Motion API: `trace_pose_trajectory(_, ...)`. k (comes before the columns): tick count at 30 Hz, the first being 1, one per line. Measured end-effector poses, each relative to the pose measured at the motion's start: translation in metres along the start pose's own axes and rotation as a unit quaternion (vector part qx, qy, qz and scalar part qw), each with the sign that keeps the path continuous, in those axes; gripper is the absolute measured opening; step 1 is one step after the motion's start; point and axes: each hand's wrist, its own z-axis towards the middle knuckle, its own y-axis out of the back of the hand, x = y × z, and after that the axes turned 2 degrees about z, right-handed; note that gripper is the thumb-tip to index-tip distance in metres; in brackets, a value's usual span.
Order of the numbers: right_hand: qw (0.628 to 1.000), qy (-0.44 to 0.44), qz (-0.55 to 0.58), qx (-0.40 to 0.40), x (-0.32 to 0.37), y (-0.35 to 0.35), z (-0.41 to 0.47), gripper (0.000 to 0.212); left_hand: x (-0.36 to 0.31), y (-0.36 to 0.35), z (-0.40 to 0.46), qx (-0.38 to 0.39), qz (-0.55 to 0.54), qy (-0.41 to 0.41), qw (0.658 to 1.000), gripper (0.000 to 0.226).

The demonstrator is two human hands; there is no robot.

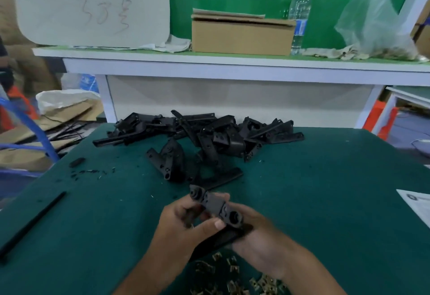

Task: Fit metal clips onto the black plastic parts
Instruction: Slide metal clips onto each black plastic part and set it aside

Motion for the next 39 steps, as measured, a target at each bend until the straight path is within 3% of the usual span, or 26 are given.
trace_pose_trajectory(3,0.999,0.005,-0.032,-0.040,-0.007,0.010,0.007,0.043,0.009,0.006,0.000,-0.075,-0.048,-0.016,0.996,0.046)
trace_pose_trajectory(5,0.980,-0.027,-0.191,-0.049,-0.005,0.021,0.000,0.033,0.006,0.018,0.003,-0.118,-0.031,-0.045,0.992,0.018)
trace_pose_trajectory(7,0.913,-0.071,-0.401,0.010,-0.005,0.030,-0.012,0.028,0.005,0.028,0.006,-0.151,-0.012,-0.054,0.987,0.013)
trace_pose_trajectory(10,0.816,-0.058,-0.572,0.053,-0.022,0.033,-0.019,0.046,0.015,0.028,0.005,-0.172,0.041,-0.051,0.983,0.019)
trace_pose_trajectory(12,0.787,-0.003,-0.615,0.040,-0.034,0.027,-0.019,0.037,0.024,0.021,0.002,-0.168,0.080,-0.044,0.981,0.018)
trace_pose_trajectory(16,0.764,0.076,-0.640,0.002,-0.042,0.026,-0.018,0.009,0.034,0.015,0.000,-0.155,0.033,-0.041,0.986,0.023)
trace_pose_trajectory(18,0.749,0.091,-0.656,-0.007,-0.046,0.027,-0.018,0.012,0.037,0.017,0.001,-0.169,0.038,-0.036,0.984,0.026)
trace_pose_trajectory(21,0.748,0.091,-0.657,-0.001,-0.054,0.028,-0.018,0.034,0.038,0.023,0.004,-0.178,0.043,-0.028,0.983,0.020)
trace_pose_trajectory(27,0.719,0.132,-0.682,-0.006,-0.053,0.020,-0.020,0.020,0.040,0.028,0.007,-0.067,0.027,0.002,0.997,0.054)
trace_pose_trajectory(31,0.713,0.135,-0.688,-0.009,-0.053,0.018,-0.018,0.025,0.040,0.030,0.005,-0.034,-0.024,0.028,0.999,0.026)
trace_pose_trajectory(34,0.705,0.135,-0.696,-0.024,-0.055,0.017,-0.015,0.027,0.039,0.028,0.004,-0.015,-0.035,0.027,0.999,0.021)
trace_pose_trajectory(36,0.740,0.123,-0.660,-0.051,-0.055,0.018,-0.017,0.020,0.039,0.027,0.004,-0.022,-0.043,0.031,0.998,0.012)
trace_pose_trajectory(38,0.785,0.108,-0.604,-0.091,-0.055,0.022,-0.018,0.010,0.039,0.028,0.004,-0.035,-0.058,0.039,0.997,0.021)
trace_pose_trajectory(39,0.790,0.115,-0.593,-0.104,-0.055,0.024,-0.019,0.008,0.039,0.028,0.003,-0.036,-0.068,0.044,0.996,0.025)
